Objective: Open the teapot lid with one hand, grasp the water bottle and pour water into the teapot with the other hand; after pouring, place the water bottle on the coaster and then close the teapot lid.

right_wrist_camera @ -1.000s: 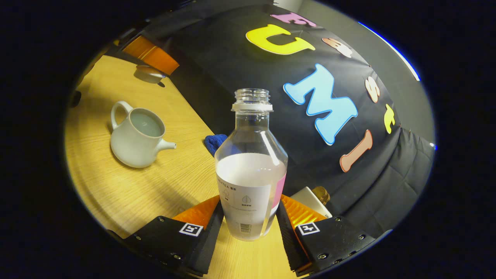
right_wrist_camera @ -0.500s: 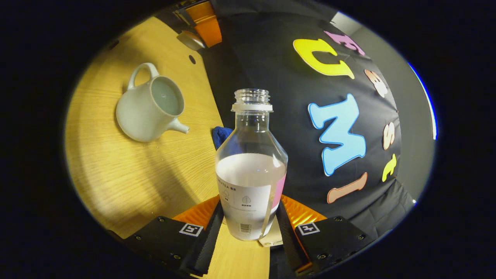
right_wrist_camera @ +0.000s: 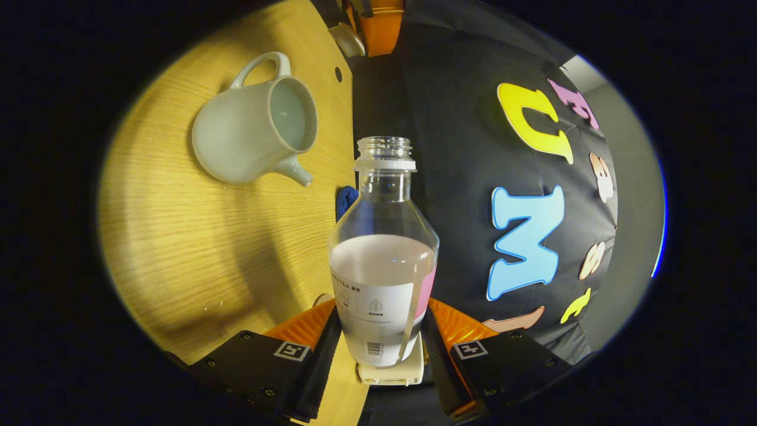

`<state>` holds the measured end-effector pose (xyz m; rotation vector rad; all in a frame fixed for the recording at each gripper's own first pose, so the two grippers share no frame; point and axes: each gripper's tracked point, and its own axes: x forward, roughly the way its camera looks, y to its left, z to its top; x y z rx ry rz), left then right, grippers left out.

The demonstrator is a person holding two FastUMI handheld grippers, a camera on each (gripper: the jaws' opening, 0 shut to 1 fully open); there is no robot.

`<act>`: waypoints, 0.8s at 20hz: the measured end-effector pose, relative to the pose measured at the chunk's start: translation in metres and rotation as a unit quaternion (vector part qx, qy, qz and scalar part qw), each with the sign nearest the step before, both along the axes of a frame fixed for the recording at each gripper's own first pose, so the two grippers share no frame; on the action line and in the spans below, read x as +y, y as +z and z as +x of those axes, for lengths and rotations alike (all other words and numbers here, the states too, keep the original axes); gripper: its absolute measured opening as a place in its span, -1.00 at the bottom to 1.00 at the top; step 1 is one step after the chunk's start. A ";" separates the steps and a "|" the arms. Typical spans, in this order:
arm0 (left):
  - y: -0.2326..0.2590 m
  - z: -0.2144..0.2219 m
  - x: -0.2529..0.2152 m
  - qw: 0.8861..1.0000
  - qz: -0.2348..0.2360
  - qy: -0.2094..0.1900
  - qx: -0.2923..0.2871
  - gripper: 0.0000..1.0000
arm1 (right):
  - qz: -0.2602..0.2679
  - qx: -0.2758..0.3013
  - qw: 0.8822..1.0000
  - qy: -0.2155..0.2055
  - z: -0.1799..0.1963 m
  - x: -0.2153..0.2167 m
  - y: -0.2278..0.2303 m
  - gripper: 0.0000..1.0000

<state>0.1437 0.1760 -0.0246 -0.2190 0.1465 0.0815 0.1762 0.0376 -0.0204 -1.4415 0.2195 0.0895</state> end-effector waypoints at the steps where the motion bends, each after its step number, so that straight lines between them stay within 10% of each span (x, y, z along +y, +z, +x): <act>1: -0.001 0.000 0.000 1.000 -0.002 0.000 0.001 -0.72 | -0.014 -0.001 1.000 0.006 0.000 0.000 0.001 0.46; 16: -0.006 0.001 0.001 1.000 -0.017 0.001 0.008 -0.70 | -0.148 -0.026 0.986 0.068 0.013 0.023 0.013 0.46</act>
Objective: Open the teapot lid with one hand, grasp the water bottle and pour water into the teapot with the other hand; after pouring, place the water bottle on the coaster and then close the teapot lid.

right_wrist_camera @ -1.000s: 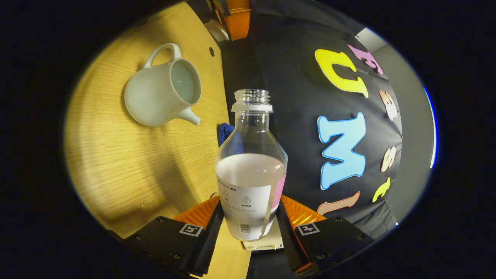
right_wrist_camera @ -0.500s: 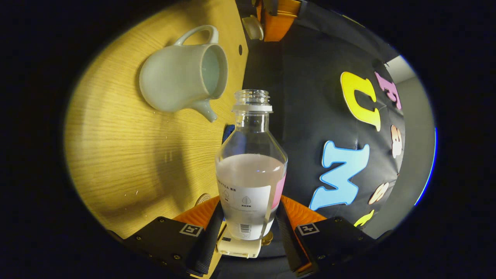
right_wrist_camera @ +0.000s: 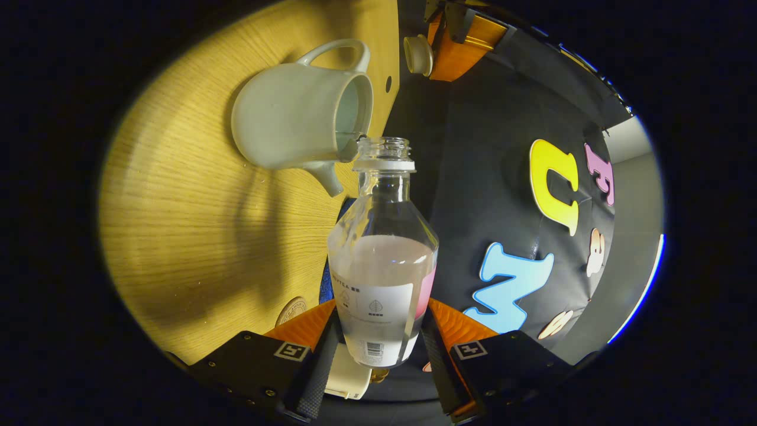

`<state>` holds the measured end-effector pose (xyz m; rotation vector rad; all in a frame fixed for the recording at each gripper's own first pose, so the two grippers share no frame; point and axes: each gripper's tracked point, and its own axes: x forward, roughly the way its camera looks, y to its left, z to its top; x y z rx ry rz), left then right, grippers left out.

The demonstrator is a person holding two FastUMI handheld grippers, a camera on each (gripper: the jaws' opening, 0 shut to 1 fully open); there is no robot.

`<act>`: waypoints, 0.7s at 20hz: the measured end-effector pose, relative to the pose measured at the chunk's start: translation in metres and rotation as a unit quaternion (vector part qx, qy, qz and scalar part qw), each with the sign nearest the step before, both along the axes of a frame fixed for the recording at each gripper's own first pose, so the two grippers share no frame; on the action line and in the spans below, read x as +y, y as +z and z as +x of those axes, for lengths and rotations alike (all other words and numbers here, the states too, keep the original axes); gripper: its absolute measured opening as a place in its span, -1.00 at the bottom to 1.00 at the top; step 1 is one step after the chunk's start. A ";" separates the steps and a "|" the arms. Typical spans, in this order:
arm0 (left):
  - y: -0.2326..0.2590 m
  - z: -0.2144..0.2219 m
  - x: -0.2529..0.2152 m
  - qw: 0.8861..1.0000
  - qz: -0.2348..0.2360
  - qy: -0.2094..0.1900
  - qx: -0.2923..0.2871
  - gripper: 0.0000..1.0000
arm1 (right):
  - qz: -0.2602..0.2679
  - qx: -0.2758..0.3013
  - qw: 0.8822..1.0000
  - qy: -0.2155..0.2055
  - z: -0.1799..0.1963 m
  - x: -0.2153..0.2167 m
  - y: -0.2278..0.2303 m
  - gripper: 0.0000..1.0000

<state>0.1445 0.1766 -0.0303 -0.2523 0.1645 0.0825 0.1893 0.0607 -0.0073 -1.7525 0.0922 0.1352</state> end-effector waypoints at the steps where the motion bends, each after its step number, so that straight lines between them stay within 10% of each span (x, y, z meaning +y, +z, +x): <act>1: 0.001 0.000 0.000 1.000 -0.001 0.000 -0.001 -0.70 | -0.011 -0.005 1.000 0.004 0.000 0.001 0.003 0.46; 14: 0.003 0.000 0.008 1.000 -0.019 0.008 -0.005 -0.70 | -0.103 -0.078 0.990 0.049 0.010 0.009 0.031 0.46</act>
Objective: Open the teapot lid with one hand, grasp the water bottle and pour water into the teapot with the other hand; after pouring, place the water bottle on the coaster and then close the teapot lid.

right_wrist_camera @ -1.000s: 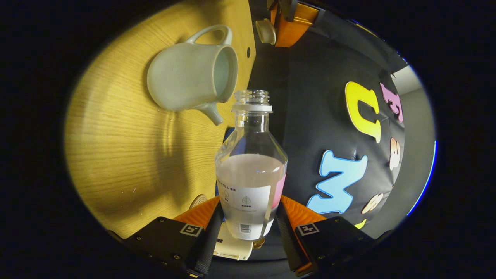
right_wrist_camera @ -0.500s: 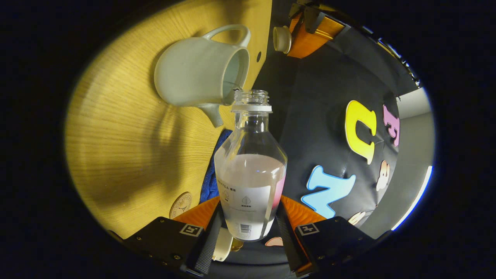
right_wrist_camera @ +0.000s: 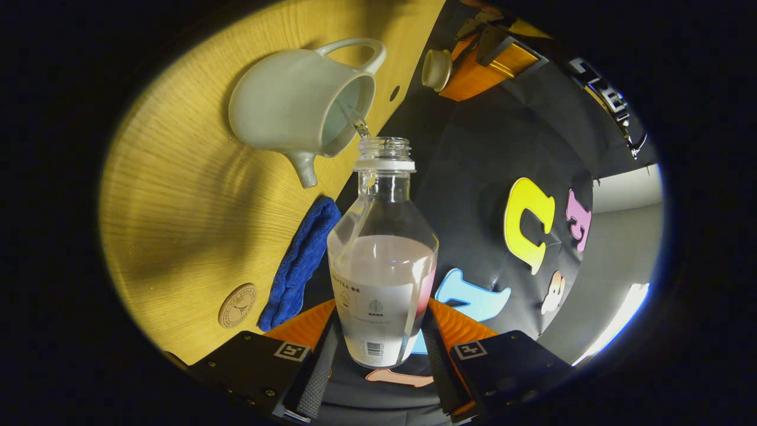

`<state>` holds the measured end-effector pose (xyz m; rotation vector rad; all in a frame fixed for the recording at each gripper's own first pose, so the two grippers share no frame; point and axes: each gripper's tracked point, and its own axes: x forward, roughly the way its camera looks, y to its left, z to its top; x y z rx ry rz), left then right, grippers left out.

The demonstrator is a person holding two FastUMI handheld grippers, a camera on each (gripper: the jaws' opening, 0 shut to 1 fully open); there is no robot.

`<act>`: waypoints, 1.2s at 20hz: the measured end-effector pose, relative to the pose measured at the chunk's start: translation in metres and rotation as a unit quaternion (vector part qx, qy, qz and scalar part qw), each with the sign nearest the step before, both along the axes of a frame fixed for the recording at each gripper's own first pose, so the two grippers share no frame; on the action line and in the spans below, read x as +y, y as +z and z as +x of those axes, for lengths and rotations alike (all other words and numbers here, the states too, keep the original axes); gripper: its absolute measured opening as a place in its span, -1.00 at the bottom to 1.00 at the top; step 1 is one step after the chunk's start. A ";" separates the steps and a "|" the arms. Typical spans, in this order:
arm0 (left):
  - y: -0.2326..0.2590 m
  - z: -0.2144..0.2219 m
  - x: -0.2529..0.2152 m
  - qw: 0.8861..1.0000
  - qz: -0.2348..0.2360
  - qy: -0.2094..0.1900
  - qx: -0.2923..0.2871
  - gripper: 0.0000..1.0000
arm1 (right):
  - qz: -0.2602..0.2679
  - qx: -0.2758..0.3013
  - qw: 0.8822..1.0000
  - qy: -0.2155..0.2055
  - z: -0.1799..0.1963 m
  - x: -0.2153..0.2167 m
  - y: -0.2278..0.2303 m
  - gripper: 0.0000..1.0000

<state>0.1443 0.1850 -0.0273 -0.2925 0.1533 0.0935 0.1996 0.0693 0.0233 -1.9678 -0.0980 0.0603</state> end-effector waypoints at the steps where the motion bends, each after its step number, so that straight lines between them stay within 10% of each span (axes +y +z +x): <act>1: -0.001 0.000 0.000 1.000 -0.001 0.001 0.000 -0.70 | -0.011 -0.009 1.000 0.005 -0.002 0.001 0.003 0.46; 24: 0.001 -0.001 0.005 1.000 -0.013 0.008 0.001 -0.71 | -0.115 -0.054 0.991 0.054 0.002 0.026 0.034 0.46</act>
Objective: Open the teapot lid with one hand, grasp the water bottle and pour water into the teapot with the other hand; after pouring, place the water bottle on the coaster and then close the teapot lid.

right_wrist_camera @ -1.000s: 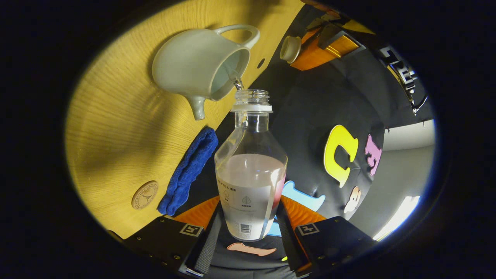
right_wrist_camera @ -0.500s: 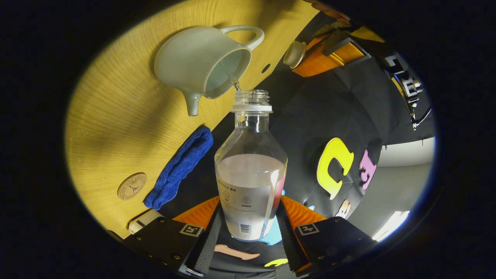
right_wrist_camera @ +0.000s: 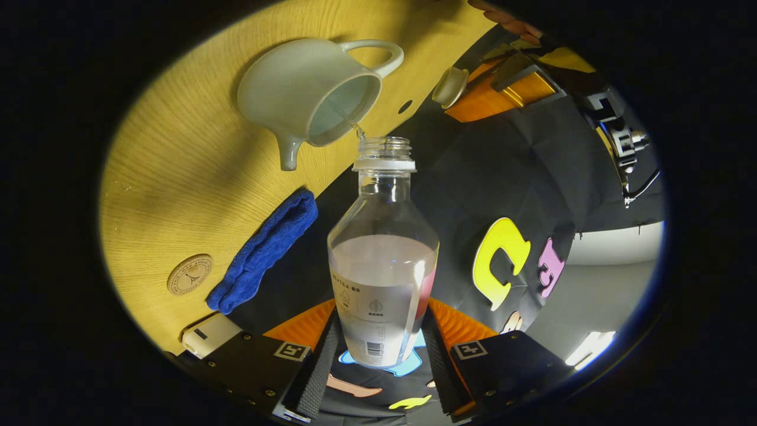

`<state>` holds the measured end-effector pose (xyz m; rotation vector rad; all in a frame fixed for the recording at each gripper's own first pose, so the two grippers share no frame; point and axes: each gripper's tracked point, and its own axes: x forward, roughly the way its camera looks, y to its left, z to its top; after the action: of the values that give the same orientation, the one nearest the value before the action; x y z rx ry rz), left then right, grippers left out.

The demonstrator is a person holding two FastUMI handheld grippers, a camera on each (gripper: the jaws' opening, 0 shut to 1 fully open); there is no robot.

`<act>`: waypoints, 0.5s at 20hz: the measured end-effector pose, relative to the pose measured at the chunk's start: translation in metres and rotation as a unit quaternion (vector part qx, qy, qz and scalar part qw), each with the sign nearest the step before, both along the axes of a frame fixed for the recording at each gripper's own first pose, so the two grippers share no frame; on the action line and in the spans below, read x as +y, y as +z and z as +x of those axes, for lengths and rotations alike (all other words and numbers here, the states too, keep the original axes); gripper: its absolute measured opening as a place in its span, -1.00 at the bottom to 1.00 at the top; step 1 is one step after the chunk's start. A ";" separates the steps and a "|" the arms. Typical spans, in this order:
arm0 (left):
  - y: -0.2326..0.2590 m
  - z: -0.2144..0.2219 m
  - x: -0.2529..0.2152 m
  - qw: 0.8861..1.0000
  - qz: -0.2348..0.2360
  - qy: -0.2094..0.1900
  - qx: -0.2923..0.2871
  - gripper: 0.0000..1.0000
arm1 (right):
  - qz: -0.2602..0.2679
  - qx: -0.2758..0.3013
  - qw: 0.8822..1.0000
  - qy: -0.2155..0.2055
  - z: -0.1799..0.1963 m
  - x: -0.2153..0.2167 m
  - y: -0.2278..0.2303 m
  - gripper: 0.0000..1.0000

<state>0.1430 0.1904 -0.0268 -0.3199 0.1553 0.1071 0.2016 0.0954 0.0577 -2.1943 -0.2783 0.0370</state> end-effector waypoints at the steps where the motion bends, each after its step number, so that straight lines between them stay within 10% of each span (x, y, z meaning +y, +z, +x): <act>1: -0.001 -0.001 0.000 1.000 0.001 0.000 -0.001 -0.71 | -0.003 -0.002 1.000 0.003 0.000 0.001 0.000 0.46; 10: -0.001 -0.001 0.001 1.000 0.003 0.002 0.003 -0.70 | -0.004 -0.005 1.000 0.008 0.002 0.000 0.000 0.46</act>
<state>0.1422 0.1913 -0.0281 -0.3145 0.1604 0.1116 0.2039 0.0958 0.0581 -2.2010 -0.3017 0.0367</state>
